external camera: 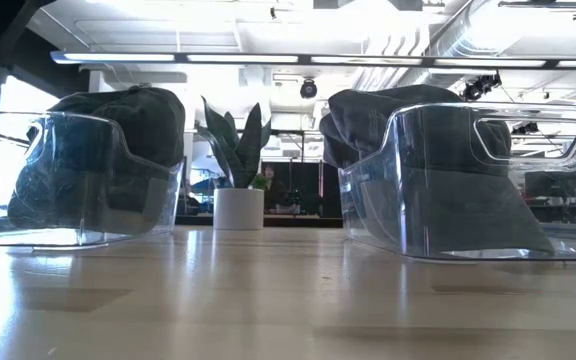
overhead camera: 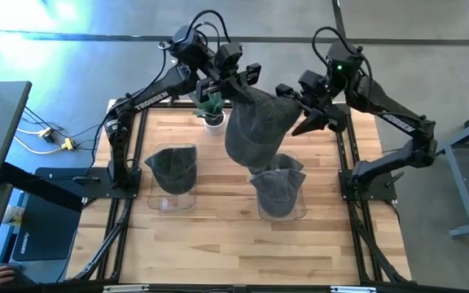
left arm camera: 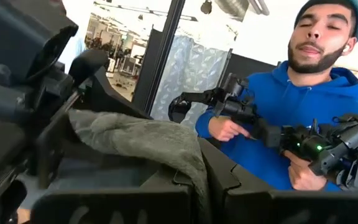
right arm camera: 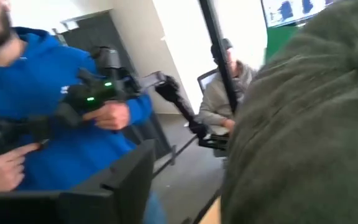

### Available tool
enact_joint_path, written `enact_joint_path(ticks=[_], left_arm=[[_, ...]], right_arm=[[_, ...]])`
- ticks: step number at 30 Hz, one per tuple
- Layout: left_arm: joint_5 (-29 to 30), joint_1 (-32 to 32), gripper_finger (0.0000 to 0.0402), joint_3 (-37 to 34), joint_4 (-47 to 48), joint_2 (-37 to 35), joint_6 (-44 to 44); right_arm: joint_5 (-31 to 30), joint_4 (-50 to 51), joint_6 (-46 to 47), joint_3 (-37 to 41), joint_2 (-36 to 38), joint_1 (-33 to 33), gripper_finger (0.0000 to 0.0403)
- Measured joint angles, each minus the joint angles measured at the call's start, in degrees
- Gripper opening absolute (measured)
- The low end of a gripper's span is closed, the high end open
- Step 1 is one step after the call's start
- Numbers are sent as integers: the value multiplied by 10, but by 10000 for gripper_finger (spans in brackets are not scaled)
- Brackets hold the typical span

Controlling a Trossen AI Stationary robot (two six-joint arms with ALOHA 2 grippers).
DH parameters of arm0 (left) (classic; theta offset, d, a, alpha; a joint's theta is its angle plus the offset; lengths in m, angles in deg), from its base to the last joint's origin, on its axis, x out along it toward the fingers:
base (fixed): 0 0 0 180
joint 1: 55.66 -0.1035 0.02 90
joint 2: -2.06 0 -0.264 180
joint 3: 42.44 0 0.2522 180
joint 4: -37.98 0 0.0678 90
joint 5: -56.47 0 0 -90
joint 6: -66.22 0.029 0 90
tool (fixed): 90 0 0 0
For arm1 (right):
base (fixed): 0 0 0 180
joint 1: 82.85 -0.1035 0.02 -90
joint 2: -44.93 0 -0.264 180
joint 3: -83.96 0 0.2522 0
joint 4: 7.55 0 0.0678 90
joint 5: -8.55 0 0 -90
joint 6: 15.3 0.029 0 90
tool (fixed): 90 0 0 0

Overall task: Pick & Place hat
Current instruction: Put the green cap into the left transparent bin

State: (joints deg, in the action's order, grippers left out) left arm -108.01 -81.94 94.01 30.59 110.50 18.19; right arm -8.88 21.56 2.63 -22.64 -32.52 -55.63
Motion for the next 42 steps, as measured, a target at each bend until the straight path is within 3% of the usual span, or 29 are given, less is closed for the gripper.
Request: enact_joint_path(ticks=[7, 9, 13, 16, 24, 27, 34, 42], left_arm=[[-20, 1, 0, 0, 4, 0, -3], [-19, 2, 0, 0, 4, 0, -4], [-14, 9, 1, 0, 3, 1, -4], [-4, 25, 18, 0, -2, 1, 5], [-18, 54, 142, 0, 33, 12, -2], [-39, 57, 163, 0, 16, 12, -2], [-46, 56, 134, 0, -10, -11, 0], [27, 56, 107, 0, 14, -14, -6]], right_arm=[[10, 2, 51, 0, 29, -12, 50], [-2, 0, 48, 0, 43, -12, 14], [-28, 0, 49, 0, 57, -14, 27], [-21, 0, 33, 0, 54, -15, 10], [-23, 7, 13, 0, 44, -11, 7], [-11, 14, 25, 0, 49, -5, 6], [9, 24, 44, 0, 71, -2, 5], [-6, 28, 28, -1, 53, -3, 9]])
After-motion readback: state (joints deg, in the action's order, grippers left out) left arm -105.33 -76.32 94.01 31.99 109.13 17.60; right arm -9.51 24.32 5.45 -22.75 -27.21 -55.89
